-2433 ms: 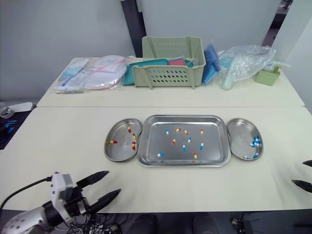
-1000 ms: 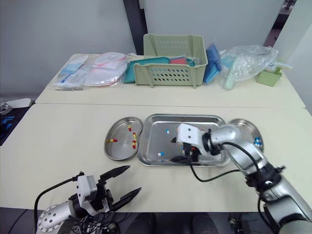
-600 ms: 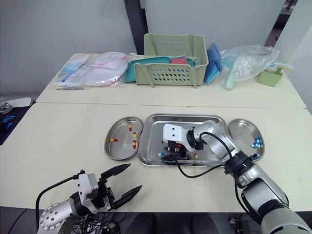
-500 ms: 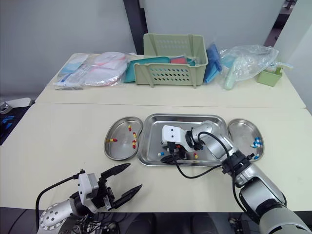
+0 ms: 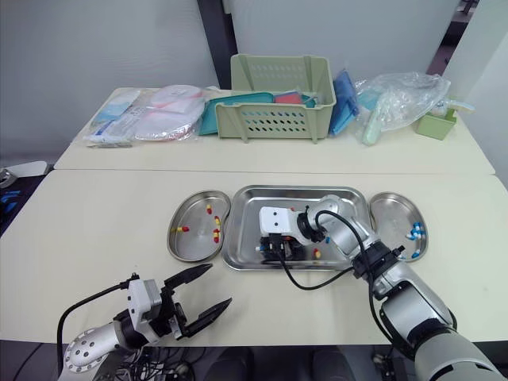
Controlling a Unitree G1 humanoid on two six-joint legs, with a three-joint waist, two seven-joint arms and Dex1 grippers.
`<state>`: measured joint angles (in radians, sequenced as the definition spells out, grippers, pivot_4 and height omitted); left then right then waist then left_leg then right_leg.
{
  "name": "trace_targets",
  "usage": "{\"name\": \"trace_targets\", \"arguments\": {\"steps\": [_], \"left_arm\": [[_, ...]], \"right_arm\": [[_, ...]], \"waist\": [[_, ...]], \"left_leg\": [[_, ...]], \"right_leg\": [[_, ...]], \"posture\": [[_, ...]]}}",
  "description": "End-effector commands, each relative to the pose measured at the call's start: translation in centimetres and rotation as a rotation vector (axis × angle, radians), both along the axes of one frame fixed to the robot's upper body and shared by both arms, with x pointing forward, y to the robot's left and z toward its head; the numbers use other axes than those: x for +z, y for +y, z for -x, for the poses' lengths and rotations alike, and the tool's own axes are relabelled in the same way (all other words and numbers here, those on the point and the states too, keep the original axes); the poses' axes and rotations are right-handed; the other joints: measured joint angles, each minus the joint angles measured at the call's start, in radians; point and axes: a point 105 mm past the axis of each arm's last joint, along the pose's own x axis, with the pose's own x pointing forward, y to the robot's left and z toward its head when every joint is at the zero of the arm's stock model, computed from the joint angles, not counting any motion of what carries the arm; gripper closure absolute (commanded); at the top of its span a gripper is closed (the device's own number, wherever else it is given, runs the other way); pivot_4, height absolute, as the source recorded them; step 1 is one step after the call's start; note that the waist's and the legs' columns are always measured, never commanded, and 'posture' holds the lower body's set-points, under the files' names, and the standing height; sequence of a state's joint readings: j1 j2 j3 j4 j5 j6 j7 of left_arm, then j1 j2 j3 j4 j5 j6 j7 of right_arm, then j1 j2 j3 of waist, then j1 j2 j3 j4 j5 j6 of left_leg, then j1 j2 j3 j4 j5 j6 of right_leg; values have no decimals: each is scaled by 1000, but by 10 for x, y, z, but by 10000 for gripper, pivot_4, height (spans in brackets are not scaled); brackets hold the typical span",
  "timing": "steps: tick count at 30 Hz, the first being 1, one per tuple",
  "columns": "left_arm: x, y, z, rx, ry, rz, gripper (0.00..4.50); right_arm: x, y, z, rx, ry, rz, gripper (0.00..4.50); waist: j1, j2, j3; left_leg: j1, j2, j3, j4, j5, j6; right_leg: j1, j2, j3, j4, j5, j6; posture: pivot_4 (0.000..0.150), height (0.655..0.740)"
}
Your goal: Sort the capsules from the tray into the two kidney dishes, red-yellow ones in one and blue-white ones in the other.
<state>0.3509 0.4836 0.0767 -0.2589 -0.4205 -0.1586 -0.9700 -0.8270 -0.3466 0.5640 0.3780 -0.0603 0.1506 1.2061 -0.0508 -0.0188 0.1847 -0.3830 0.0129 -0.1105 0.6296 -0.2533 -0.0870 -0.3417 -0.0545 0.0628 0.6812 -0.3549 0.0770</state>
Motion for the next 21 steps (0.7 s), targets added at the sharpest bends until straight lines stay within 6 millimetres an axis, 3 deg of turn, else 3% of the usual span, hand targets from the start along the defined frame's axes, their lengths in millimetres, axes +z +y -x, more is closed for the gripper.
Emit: {"name": "trace_targets", "arguments": {"steps": [1, 4, 11, 13, 15, 18, 21], "left_arm": [[9, -4, 0, -21, -31, 3, 0], [11, -4, 0, -39, -30, -3, 0], [14, -8, 3, -133, -28, -19, 0], [16, -12, 5, -177, -34, -12, 0], [20, -19, 6, -225, -46, 6, 0], [23, -23, 7, -256, -57, 18, 0], [23, -28, 8, -303, -64, 24, 0]], "right_arm": [[15, 2, 1, 32, -32, -34, 44914], [25, -4, 3, 16, -36, -73, 44914], [50, -40, 19, -100, -64, -154, 44914], [58, -62, 25, -189, -67, -177, 44914], [64, -96, 33, -337, -67, -189, 44914], [67, -124, 42, -479, -64, -195, 44914], [68, -167, 47, -700, -64, -213, 44914]], "waist": [[0, 0, 0], [0, 0, 0], [8, 0, 0], [11, 0, 0], [22, 0, 0], [24, 0, 0], [17, 1, 0]], "left_leg": [[0, 0, 0, 0, 0, 0], [0, 0, 0, 0, 0, 0], [-2, 0, 0, 0, 0, 0], [-2, 0, 0, 0, 0, 0], [-3, 0, -1, 0, 0, 0], [-6, -1, 0, 0, 0, 0], [-3, 0, 0, 0, 0, 0]], "right_leg": [[0, 0, 0, 0, 0, 0], [0, 0, 0, 0, 0, 0], [-1, 0, 0, -1, 0, 0], [-1, 0, 0, -1, 0, 0], [-1, 0, -1, -2, 0, 0], [-1, -1, -1, -2, 0, 0], [-1, 0, 0, -1, 0, 0]], "posture": [[1500, 7400], [1500, 7400], [1500, 7400], [1500, 7400], [1500, 7400], [1500, 7400], [1500, 7400]]}}
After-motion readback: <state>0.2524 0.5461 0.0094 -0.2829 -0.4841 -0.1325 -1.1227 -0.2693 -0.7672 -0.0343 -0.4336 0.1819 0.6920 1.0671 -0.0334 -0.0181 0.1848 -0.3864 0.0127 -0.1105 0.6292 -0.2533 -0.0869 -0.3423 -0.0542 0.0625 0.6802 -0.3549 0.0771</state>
